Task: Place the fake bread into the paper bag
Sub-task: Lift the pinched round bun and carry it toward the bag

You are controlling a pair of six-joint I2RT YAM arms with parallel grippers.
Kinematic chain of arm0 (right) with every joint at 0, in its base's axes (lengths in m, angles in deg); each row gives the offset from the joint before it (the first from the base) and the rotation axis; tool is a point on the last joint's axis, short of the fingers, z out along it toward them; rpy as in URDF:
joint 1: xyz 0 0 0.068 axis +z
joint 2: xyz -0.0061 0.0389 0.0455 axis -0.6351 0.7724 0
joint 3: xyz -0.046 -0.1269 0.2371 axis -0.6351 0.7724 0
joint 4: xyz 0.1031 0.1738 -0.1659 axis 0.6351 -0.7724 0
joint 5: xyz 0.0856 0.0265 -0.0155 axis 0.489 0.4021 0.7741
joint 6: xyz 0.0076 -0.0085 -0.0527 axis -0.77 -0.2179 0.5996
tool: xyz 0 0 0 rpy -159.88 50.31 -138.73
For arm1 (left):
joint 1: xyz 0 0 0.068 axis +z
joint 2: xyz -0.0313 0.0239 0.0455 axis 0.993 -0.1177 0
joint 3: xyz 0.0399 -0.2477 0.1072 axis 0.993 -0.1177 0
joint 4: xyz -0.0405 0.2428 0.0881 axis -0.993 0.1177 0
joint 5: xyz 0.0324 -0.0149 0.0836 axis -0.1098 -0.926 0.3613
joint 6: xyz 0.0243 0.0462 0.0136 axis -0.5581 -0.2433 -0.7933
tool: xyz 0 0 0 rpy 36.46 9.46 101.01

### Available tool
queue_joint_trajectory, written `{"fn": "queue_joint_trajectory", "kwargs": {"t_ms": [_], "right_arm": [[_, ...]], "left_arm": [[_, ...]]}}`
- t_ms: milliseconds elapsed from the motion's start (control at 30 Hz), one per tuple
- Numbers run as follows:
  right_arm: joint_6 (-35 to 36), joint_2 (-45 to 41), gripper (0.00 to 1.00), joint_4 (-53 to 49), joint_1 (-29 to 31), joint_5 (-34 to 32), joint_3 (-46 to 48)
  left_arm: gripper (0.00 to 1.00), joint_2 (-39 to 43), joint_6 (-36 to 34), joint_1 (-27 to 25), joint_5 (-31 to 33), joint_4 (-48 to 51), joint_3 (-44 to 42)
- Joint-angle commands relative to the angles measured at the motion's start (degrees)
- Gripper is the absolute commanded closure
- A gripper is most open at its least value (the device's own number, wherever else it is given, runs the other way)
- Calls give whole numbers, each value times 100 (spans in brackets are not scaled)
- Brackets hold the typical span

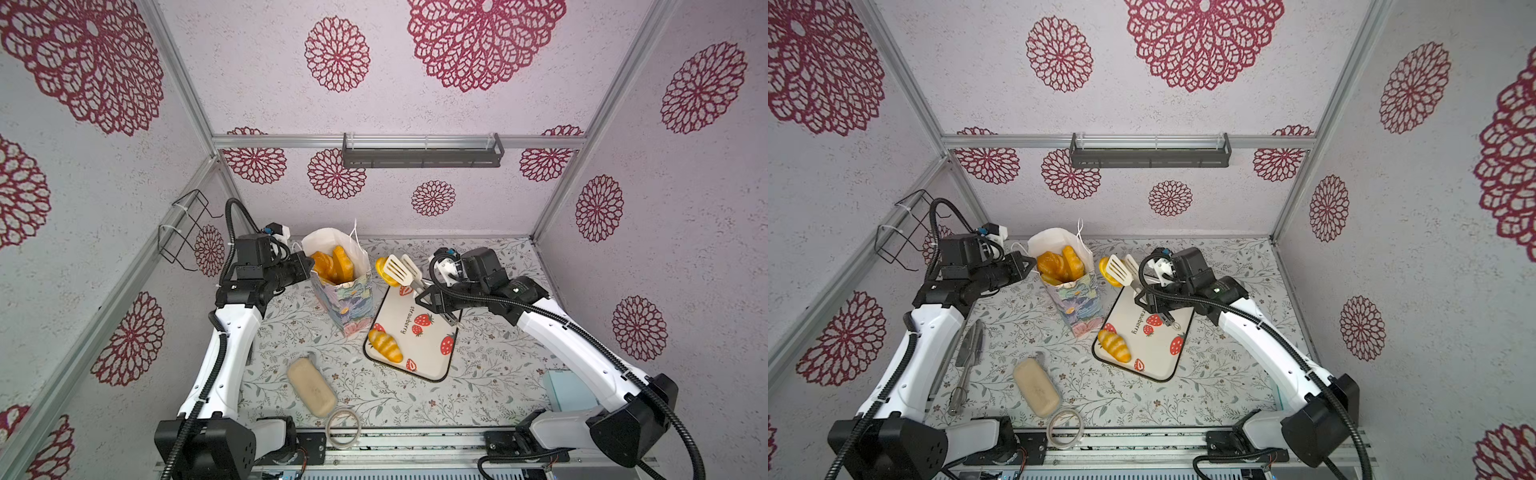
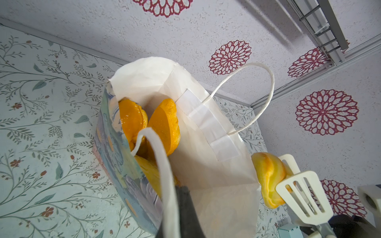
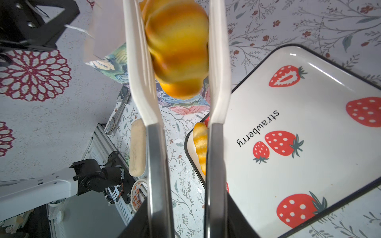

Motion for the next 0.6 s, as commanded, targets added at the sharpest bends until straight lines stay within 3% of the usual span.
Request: {"fn": "queue_joint_trajectory", "kwargs": {"t_ms": [0,567], "right_arm": [[1,-281,57,386,-33,269,-340],[52,270,57,668,-20,917,-1181]], "left_arm": [[100,24,10,46,29,-112,-51],[100,10,11,46,33,-102,-56]]}}
